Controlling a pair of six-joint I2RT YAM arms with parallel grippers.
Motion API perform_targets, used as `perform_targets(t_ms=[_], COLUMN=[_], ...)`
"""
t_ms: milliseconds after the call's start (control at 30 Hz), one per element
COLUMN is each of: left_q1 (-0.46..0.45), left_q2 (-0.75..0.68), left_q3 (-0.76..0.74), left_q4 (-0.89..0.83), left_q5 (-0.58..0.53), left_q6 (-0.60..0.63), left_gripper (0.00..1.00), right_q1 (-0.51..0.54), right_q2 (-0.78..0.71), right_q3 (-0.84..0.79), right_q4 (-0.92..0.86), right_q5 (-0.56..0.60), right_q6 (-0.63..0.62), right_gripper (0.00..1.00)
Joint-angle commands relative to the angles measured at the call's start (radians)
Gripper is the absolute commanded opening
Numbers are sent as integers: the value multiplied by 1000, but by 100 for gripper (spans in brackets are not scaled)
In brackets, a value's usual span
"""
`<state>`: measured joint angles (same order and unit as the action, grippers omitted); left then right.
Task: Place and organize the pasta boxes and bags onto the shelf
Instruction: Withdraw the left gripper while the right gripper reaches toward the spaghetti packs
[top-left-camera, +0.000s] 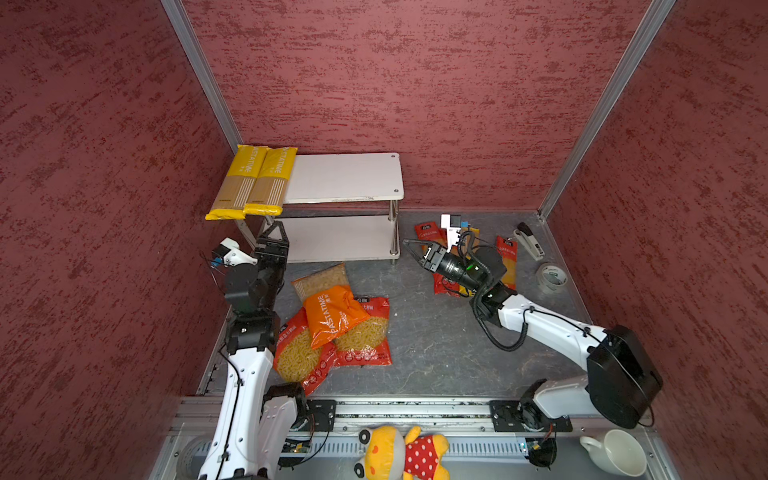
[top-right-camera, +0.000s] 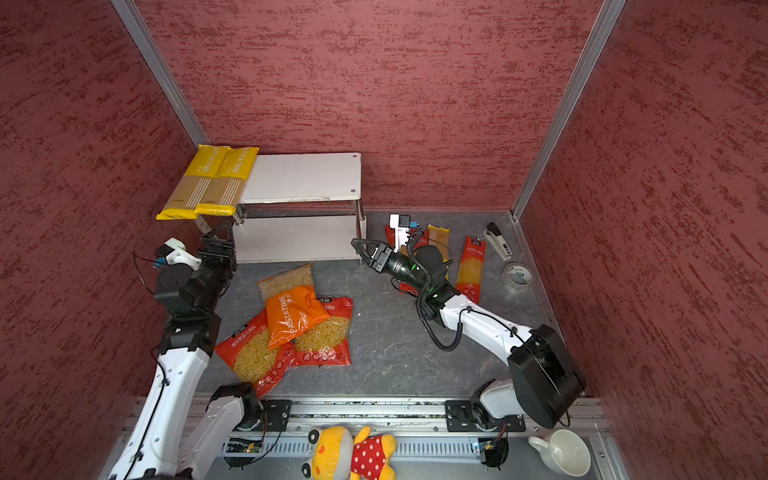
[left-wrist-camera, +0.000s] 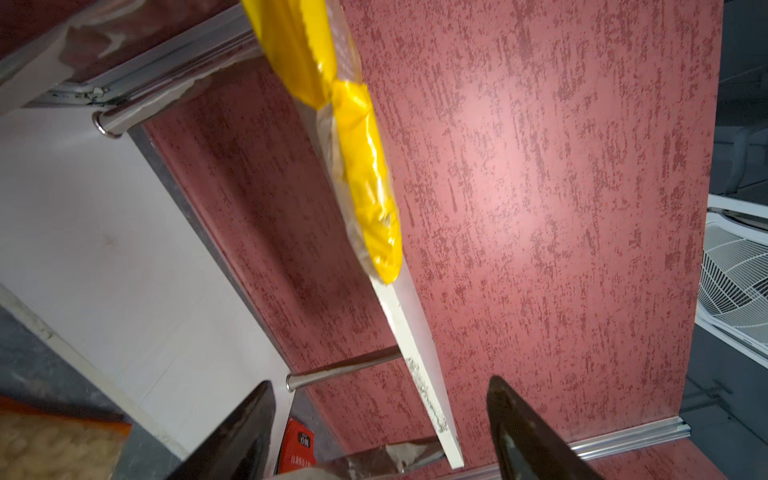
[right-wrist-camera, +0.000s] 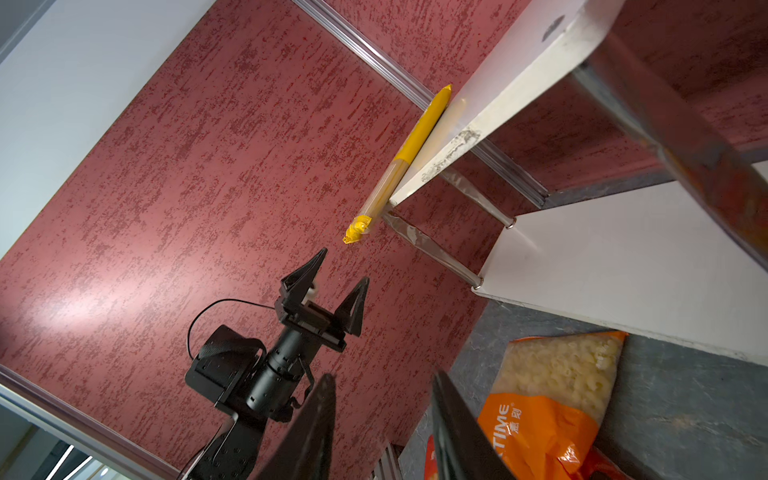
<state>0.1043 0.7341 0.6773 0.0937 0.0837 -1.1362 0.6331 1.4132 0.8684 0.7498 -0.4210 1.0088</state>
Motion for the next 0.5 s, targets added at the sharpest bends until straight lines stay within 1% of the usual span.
perform_targets(t_ms=[0,100,200,333,467], left_q1=[-106,-284,-437,-585,-687], left_q2=[-65,-116,-107,-68,38], left_q3=[-59,-137,-205,-282,-297], left_q4=[-76,-93,-83,-12,48], left_q5=[-79,-231,-349,-459,-488], left_q6=[62,95,103,90,111], left_gripper=[78,78,78,78,78], right_q1=[-4,-3,-4,-3,-4], right_q2=[17,25,35,35,19], right_q3=[31,28,22,14,-27], right_q4=[-23,-48,-52,-68,-127], right_q5=[30,57,69,75,137], right_q6=[-17,-34,-34,-43,-89], right_gripper=[39,38,37,37,37])
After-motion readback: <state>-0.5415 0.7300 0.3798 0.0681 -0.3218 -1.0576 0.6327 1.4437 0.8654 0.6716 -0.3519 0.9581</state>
